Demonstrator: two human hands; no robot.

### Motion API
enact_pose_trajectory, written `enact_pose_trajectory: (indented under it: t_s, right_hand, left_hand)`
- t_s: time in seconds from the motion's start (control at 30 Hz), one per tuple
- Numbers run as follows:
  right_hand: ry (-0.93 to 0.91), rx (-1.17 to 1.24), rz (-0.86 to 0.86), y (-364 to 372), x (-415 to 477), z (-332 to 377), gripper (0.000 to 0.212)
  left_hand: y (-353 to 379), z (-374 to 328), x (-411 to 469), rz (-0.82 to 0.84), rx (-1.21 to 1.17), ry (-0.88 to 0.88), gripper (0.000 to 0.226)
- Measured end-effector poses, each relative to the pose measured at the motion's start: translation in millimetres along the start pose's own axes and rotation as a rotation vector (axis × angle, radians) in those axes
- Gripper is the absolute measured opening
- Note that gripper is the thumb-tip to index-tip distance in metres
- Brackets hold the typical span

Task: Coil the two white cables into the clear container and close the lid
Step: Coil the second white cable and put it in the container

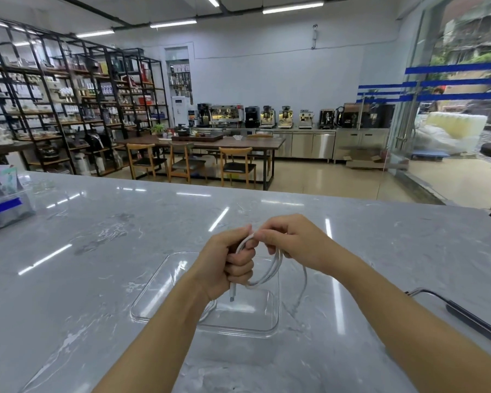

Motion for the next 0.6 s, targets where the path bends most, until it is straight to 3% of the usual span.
enact_pose_trajectory:
  t_s: [0.13,0.2,0.3,0.47,0.53,0.6]
  right_hand:
    - [0.021,0.049,-0.095,2,4,-3,0.018]
    - [0.053,0.144,-0.087,1,3,-4,0.006]
    - [0.096,0.179,-0.114,-8,0,-13,0.008]
    - [0.263,-0.042,0.071,-18,-9,-19,0.017]
    - [0.299,0.060,0.123,-18,-10,-18,0.017]
    - [0.232,0.257,0.061,-17,-8,-13,0.014]
  left_hand:
    - [5,-2,3,-0.244,0.181,0.078,0.042]
    - [2,-3,3,-0.315,0.112,0.107,0.039]
    - [-15,-1,1,-0.416,-0.075,0.072,0.039]
    - [-32,9,-1,-0.477,-0.177,0.019,0.039]
    - [-33,14,-1,-0.477,-0.218,0.007,0.039]
    - [-34,17,1,-0.471,-0.247,0.001,0.039]
Point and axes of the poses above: each hand's wrist, its own x-axis towards the middle knuckle, its own y-axis out of the palm, z = x × y, the point moved 2 cm from there along x, towards the middle knuckle, and after that the axes turned 12 degrees about x, right-handed, at the moved point
